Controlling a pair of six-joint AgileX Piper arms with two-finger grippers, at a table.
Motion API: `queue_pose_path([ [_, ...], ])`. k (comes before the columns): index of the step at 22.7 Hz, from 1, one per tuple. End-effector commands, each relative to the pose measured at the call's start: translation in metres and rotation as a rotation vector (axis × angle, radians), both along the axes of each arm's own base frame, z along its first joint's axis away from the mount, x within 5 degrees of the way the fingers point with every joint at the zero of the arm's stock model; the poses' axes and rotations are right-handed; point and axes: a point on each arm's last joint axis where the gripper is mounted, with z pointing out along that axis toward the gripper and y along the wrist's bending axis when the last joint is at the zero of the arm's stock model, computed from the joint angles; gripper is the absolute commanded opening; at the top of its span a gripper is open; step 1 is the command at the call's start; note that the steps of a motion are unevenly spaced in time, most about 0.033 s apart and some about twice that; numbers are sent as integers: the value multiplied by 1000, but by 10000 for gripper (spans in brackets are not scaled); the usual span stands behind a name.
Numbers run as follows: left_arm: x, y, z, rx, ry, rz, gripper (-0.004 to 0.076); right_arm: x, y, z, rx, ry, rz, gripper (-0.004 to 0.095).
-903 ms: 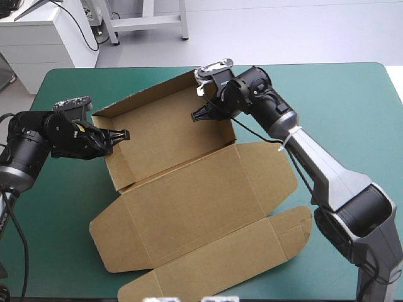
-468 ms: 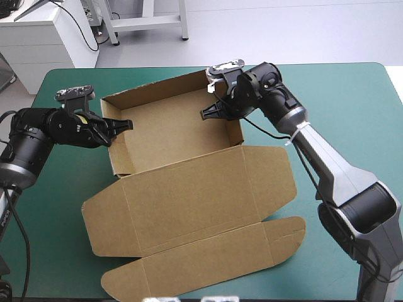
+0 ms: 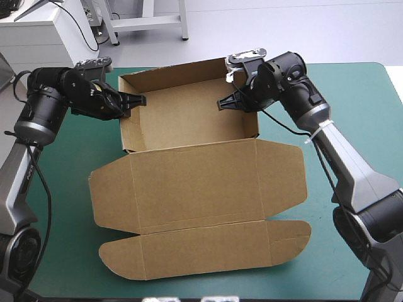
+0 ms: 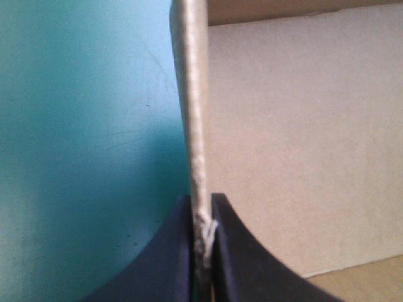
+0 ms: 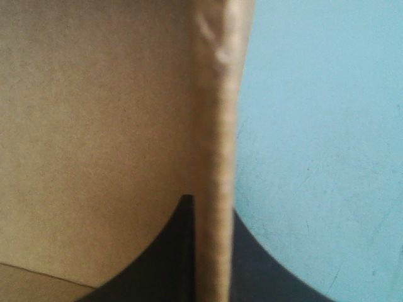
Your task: Fold the box
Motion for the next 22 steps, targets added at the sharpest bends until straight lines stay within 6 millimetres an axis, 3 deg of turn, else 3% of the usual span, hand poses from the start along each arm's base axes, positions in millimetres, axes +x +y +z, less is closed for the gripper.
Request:
queue_pose_path([
  [1,4,-10,13,52,-115,-37,-8,-21,-9,32,47,-54,49,-19],
  [5,14,-33,-6,110,-88,-102,-8,-18,-10,7,2,21,20,-19],
  [12,28,-52,-49,130,86,-152,-8,-14,-11,-65,-124,225,-1,-20],
  [19,44,-57,-84,156,173,-169,-8,7,2,-109,-140,308,-17,-20],
  [22,50,-63,-101,140,213,-194,-8,10,4,-111,-126,283,4,-19],
])
